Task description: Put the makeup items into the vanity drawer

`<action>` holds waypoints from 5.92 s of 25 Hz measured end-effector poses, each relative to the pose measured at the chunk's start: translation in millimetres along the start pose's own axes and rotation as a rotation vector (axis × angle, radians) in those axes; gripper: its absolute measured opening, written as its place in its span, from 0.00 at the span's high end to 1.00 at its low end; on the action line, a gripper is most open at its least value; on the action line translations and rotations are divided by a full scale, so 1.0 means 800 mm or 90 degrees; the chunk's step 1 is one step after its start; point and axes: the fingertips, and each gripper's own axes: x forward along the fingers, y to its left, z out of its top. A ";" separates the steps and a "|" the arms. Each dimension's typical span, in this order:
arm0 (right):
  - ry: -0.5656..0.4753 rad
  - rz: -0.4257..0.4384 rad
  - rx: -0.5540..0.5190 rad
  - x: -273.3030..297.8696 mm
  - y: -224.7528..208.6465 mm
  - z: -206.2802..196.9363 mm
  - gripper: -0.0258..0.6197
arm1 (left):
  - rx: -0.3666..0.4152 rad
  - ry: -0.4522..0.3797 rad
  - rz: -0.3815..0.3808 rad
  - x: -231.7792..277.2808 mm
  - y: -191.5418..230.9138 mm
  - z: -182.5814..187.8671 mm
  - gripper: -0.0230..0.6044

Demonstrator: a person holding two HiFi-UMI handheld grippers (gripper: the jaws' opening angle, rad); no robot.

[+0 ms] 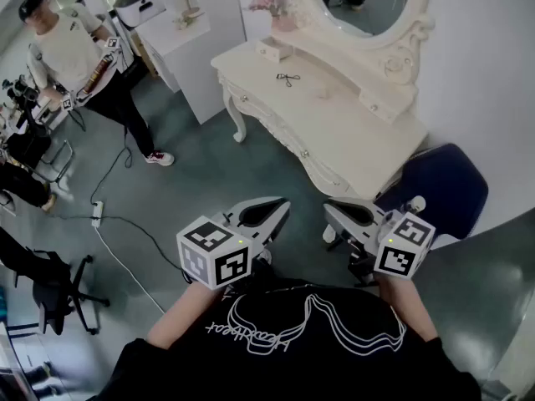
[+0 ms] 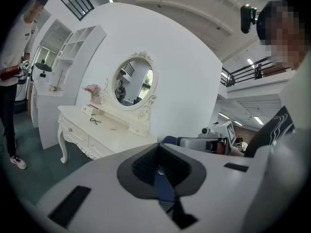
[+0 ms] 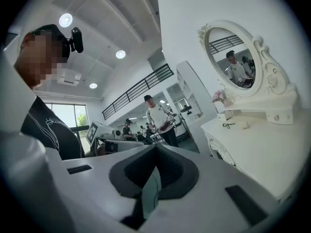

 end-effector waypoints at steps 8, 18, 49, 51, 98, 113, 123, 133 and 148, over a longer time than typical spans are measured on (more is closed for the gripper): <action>0.012 -0.011 -0.008 0.015 -0.005 -0.005 0.95 | -0.007 0.009 -0.009 0.003 0.013 -0.005 0.96; -0.017 -0.048 0.049 0.050 -0.040 -0.003 0.95 | -0.029 0.033 -0.027 0.014 0.059 -0.007 0.96; -0.029 -0.125 0.080 0.313 -0.141 0.073 0.95 | -0.047 0.025 -0.082 -0.007 0.350 0.113 0.96; -0.025 -0.129 0.065 0.317 -0.147 0.075 0.95 | -0.044 0.026 -0.079 -0.003 0.355 0.115 0.96; -0.107 -0.243 0.186 0.267 -0.549 0.136 0.87 | 0.083 0.189 -0.088 0.396 0.535 0.190 0.80; -0.152 -0.345 0.235 0.260 -0.580 0.136 0.88 | 0.170 0.322 -0.102 0.465 0.619 0.130 0.67; -0.178 -0.397 0.283 0.266 -0.601 0.126 0.88 | 0.238 0.413 -0.139 0.498 0.649 0.083 0.71; -0.198 -0.410 0.310 0.274 -0.612 0.121 0.90 | 0.285 0.438 -0.159 0.508 0.659 0.071 0.83; -0.214 -0.426 0.322 0.276 -0.612 0.130 0.91 | 0.353 0.441 -0.193 0.506 0.654 0.077 0.92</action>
